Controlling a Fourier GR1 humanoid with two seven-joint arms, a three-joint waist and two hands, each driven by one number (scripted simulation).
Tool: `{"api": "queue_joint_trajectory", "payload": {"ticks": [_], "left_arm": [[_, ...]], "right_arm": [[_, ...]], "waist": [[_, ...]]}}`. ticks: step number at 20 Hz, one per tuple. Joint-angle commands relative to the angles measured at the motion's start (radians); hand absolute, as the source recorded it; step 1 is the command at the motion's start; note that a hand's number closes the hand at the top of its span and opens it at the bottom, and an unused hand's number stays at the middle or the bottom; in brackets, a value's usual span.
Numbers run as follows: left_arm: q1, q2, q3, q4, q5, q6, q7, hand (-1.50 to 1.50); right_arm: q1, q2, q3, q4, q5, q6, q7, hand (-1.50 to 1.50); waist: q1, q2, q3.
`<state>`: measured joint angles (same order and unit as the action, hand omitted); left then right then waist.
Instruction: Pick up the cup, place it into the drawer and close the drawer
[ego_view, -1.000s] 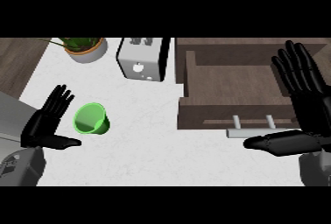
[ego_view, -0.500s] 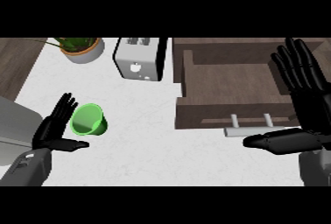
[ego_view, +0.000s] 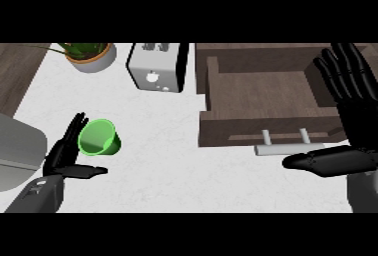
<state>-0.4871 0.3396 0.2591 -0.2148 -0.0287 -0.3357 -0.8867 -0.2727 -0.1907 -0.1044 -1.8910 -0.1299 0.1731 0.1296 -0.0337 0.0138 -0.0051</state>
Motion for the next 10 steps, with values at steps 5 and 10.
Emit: {"api": "queue_joint_trajectory", "payload": {"ticks": [5, 10], "left_arm": [[-0.022, -0.005, 0.009, 0.045, -0.008, -0.046, -0.121, -1.5], [-0.047, -0.02, -0.01, 0.052, -0.028, -0.068, -0.12, -1.5]], "right_arm": [[-0.016, 0.004, 0.01, 0.01, 0.009, -0.001, 0.001, -1.5], [-0.048, 0.011, 0.018, 0.059, 0.038, -0.017, -0.009, -1.5]], "waist": [[-0.009, 0.004, -0.001], [-0.002, 0.005, -0.001]]}}
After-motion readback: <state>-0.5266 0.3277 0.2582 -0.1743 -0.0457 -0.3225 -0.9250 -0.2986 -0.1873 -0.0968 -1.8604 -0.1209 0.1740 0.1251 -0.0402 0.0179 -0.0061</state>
